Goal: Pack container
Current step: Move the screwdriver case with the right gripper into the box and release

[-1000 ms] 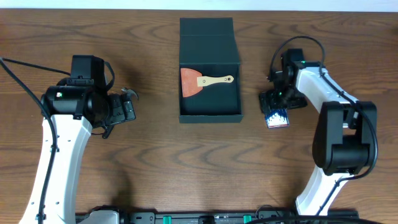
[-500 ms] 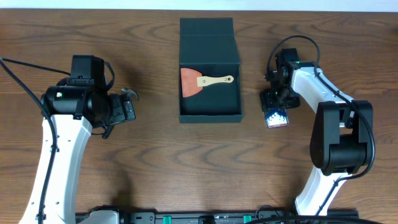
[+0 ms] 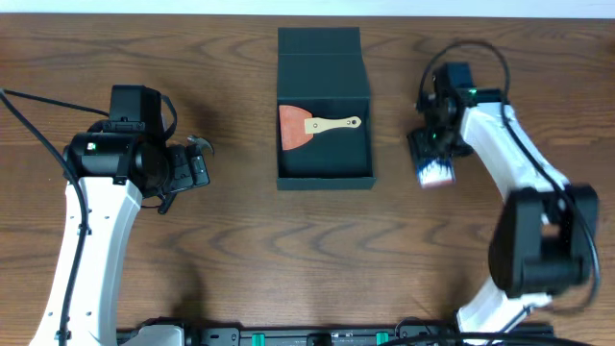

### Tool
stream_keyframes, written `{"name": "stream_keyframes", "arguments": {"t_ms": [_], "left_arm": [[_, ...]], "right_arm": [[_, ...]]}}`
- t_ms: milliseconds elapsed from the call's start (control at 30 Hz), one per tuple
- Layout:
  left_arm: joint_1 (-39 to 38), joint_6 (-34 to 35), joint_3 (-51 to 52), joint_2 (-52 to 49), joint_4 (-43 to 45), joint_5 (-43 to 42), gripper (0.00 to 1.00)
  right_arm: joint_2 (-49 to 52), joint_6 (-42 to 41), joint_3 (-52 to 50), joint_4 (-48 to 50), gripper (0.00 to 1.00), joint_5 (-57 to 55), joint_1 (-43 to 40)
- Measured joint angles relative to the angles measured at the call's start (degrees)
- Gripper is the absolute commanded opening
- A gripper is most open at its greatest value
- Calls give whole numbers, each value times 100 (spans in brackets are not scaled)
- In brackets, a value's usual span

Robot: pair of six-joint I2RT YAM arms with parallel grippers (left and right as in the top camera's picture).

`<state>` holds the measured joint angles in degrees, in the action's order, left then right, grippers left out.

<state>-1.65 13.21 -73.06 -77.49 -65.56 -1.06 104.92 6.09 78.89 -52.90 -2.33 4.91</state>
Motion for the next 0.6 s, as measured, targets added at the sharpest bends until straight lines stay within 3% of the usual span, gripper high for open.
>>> {"name": "stream_keyframes", "arguments": {"t_ms": [267, 433, 600], "left_arm": [[0, 0, 0, 0, 26, 2, 99], [0, 0, 0, 0, 103, 2, 98], [0, 0, 0, 0, 105, 2, 99]], "right_arm": [[-1462, 1270, 195, 221, 1, 446, 1137], [-1425, 2583, 197, 546, 1, 752, 1853], [-907, 3775, 197, 1174, 1, 1014, 2059]]}}
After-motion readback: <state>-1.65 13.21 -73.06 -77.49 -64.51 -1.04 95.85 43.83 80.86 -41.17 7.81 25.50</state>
